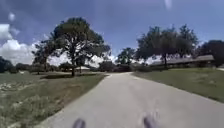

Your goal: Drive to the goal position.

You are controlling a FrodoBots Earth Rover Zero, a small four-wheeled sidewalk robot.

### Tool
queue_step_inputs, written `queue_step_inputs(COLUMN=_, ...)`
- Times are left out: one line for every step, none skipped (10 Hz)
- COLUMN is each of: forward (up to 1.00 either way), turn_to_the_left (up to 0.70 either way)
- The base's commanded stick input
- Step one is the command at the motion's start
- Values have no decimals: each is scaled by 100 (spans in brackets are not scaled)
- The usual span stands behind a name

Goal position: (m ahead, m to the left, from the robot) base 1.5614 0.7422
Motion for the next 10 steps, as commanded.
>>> queue_step_inputs(forward=70, turn_to_the_left=0)
queue_step_inputs(forward=70, turn_to_the_left=0)
queue_step_inputs(forward=70, turn_to_the_left=0)
queue_step_inputs(forward=70, turn_to_the_left=0)
queue_step_inputs(forward=70, turn_to_the_left=0)
queue_step_inputs(forward=70, turn_to_the_left=0)
queue_step_inputs(forward=70, turn_to_the_left=0)
queue_step_inputs(forward=70, turn_to_the_left=0)
queue_step_inputs(forward=70, turn_to_the_left=0)
queue_step_inputs(forward=70, turn_to_the_left=0)
